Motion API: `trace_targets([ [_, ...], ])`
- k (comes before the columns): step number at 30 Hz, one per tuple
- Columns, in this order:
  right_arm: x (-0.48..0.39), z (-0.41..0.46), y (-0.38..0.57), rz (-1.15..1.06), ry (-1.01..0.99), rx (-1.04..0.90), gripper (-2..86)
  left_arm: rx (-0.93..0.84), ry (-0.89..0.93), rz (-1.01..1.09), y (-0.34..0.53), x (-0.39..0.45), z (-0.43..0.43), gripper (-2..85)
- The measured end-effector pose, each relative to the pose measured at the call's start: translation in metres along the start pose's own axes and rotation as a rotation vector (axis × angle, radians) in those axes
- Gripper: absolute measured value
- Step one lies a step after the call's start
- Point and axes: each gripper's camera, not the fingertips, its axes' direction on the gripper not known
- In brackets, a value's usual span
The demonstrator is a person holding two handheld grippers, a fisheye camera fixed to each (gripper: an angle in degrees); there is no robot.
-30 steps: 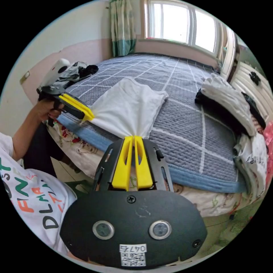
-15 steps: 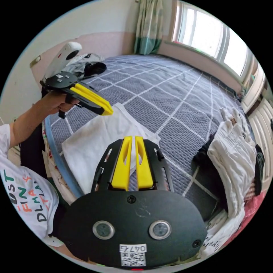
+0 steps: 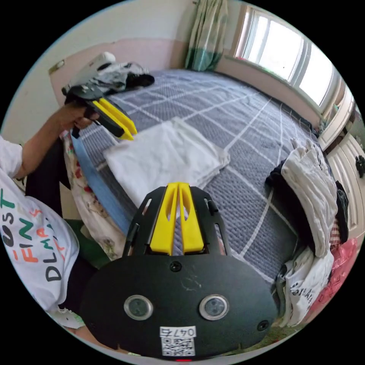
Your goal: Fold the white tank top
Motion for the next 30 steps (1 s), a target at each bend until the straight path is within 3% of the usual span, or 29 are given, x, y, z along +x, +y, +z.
trace_targets([
  [5,0.016,-0.049,0.021,0.154,-0.052,0.254,6.6,0.176,0.039,-0.083,0.004,-0.008,-0.039,10.2],
  [10,0.035,-0.041,0.019,0.226,-0.065,0.266,8.9,0.068,0.191,-0.180,-0.011,-0.023,-0.004,12.2],
  [17,0.082,-0.010,-0.030,0.198,-0.058,0.135,11.7,0.066,-0.045,-0.160,0.011,0.042,0.016,17.5],
  [24,0.104,0.005,-0.051,0.189,-0.048,0.113,12.7,0.066,-0.103,-0.167,0.022,0.086,0.041,18.4],
  [27,0.099,0.009,-0.053,0.180,-0.032,0.074,11.0,0.095,-0.057,-0.161,0.022,0.102,0.049,17.1],
  [30,0.080,0.003,-0.052,0.106,-0.014,0.085,3.8,0.078,-0.140,-0.148,0.020,0.115,0.063,15.6],
])
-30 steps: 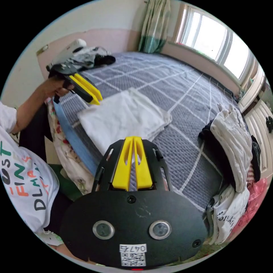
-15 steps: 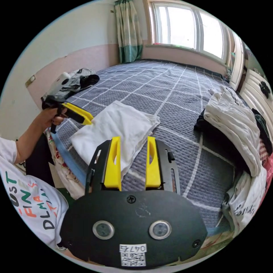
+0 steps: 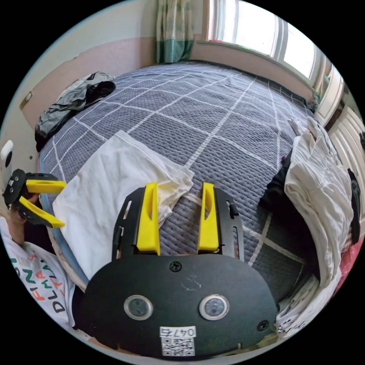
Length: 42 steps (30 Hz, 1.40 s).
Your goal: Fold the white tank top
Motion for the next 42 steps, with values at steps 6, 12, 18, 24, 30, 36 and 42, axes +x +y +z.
trace_targets([
  [6,-0.034,-0.011,0.002,-0.122,0.089,-0.027,0.7,0.033,-0.006,0.002,0.002,0.015,0.008,4.6],
  [12,-0.069,-0.051,0.026,-0.201,0.250,0.133,0.5,0.137,0.043,0.006,0.009,0.027,0.008,-0.3],
  [18,-0.087,-0.106,0.057,-0.212,0.371,0.277,0.4,0.219,0.038,0.094,0.004,0.060,-0.011,-0.6],
  [24,-0.071,-0.165,0.085,-0.146,0.457,0.302,0.4,0.271,0.175,0.257,-0.026,0.104,-0.027,-0.6],
  [30,-0.011,-0.250,0.142,-0.013,0.667,0.239,0.4,0.299,0.371,0.467,-0.093,0.190,-0.025,-0.7],
  [36,0.095,-0.315,0.207,0.122,0.781,0.133,0.4,0.250,0.588,0.484,-0.182,0.283,0.014,-0.6],
  [42,0.211,-0.310,0.263,0.313,0.681,0.096,0.9,0.109,0.512,0.446,-0.233,0.357,0.089,1.5],
])
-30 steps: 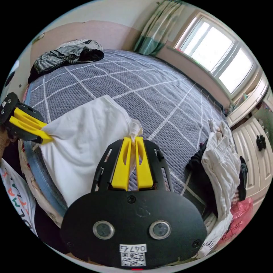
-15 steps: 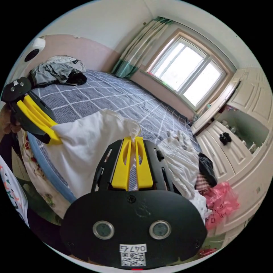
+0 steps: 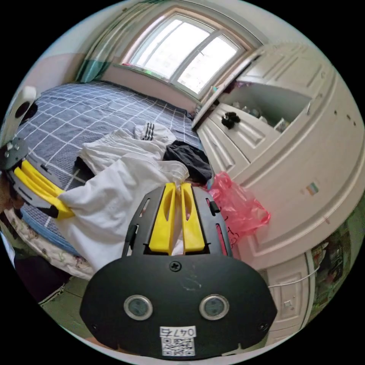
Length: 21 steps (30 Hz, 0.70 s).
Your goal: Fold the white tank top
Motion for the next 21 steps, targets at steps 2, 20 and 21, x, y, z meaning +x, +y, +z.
trace_targets([
  [2,0.010,0.043,0.018,0.044,-0.100,-0.077,2.0,-0.054,0.007,-0.061,0.004,-0.009,0.024,4.1],
  [20,-0.042,-0.025,0.096,0.203,-0.055,-0.028,0.8,-0.064,-0.108,0.142,0.030,0.012,0.001,-0.9],
  [21,-0.048,-0.024,0.101,0.197,-0.025,-0.045,0.5,-0.124,-0.180,0.148,0.030,0.009,0.016,-0.9],
])
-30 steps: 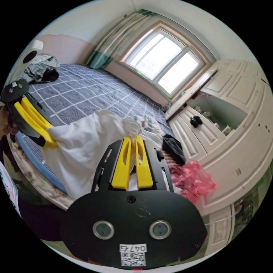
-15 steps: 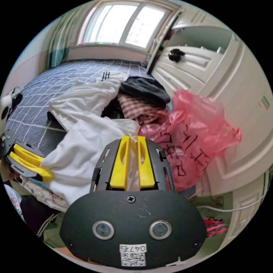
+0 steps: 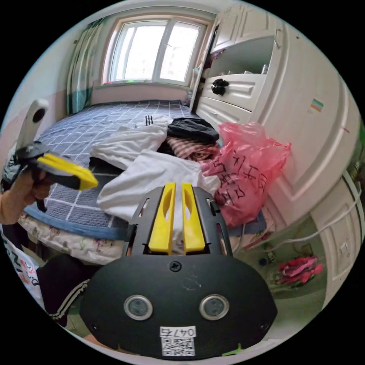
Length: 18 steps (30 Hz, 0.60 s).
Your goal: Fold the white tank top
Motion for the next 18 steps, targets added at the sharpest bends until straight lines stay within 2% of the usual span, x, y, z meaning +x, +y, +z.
trace_targets([
  [2,-0.018,0.019,0.016,-0.044,0.018,-0.099,0.0,-0.085,-0.007,-0.011,0.007,-0.006,0.023,-1.0],
  [4,-0.024,0.035,0.019,-0.048,-0.038,-0.153,0.1,-0.076,0.071,-0.045,0.019,-0.016,0.028,-1.0],
  [6,-0.025,0.025,0.012,-0.009,-0.029,-0.102,0.5,0.026,0.183,-0.086,0.040,-0.030,0.003,-1.0],
  [8,-0.033,-0.005,-0.009,0.013,-0.027,0.076,1.7,0.116,0.231,-0.113,0.061,-0.041,-0.024,-1.0],
  [12,-0.066,-0.007,-0.065,-0.100,-0.143,0.068,0.3,0.166,0.306,-0.115,0.139,-0.054,-0.071,-1.0],
  [15,-0.101,0.033,-0.097,-0.139,-0.105,-0.038,-0.3,0.191,0.274,-0.157,0.219,-0.063,-0.102,-1.0],
  [18,-0.125,0.089,-0.105,-0.106,-0.122,-0.263,-0.5,0.117,0.169,-0.256,0.298,-0.082,-0.133,-1.0],
])
